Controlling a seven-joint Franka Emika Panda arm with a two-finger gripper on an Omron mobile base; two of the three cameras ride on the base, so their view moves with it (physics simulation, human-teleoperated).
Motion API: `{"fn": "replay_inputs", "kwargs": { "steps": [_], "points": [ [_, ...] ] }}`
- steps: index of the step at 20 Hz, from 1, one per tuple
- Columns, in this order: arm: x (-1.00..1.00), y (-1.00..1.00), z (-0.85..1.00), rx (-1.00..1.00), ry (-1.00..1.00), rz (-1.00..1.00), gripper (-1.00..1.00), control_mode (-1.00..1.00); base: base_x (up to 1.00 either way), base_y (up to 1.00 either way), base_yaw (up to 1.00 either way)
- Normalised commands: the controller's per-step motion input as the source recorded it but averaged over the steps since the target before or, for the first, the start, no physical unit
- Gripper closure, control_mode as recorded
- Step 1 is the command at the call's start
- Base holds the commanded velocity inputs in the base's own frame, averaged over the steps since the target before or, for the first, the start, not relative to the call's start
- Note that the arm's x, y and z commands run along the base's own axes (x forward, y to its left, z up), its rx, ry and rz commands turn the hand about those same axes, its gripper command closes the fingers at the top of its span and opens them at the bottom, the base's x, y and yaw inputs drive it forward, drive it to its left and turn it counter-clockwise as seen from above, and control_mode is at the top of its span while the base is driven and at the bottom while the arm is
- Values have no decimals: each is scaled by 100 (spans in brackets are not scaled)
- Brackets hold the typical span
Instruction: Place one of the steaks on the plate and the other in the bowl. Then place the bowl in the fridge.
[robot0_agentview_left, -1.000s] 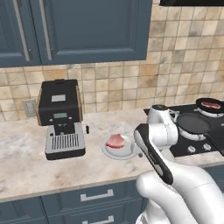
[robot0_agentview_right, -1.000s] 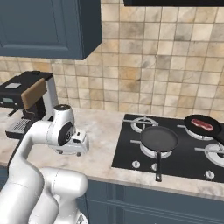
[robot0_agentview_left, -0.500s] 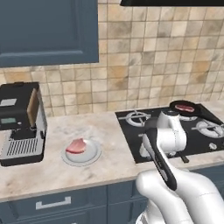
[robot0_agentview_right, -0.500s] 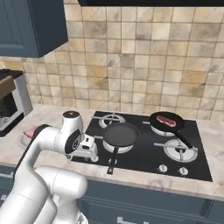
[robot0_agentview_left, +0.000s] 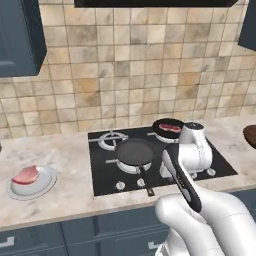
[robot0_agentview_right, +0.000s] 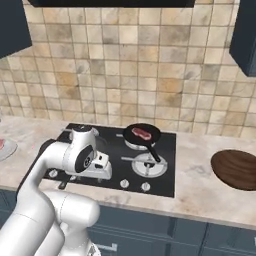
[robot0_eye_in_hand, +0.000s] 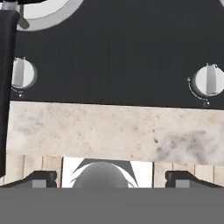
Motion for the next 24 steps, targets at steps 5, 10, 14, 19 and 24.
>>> {"fn": "replay_inputs", "kwargs": {
  "steps": [5, 10, 14, 19, 24],
  "points": [
    [0, 0, 0, 0, 0, 0, -100, 100, 14, -76, 0],
    [0, 0, 0, 0, 0, 0, -100, 100, 17, -72, 0],
    [0, 0, 0, 0, 0, 0, -100, 100, 19, -67, 0],
    [0, 0, 0, 0, 0, 0, -100, 100, 35, -31, 2],
    [0, 0, 0, 0, 0, 0, -100, 100, 59, 0, 5]
  ]
}}
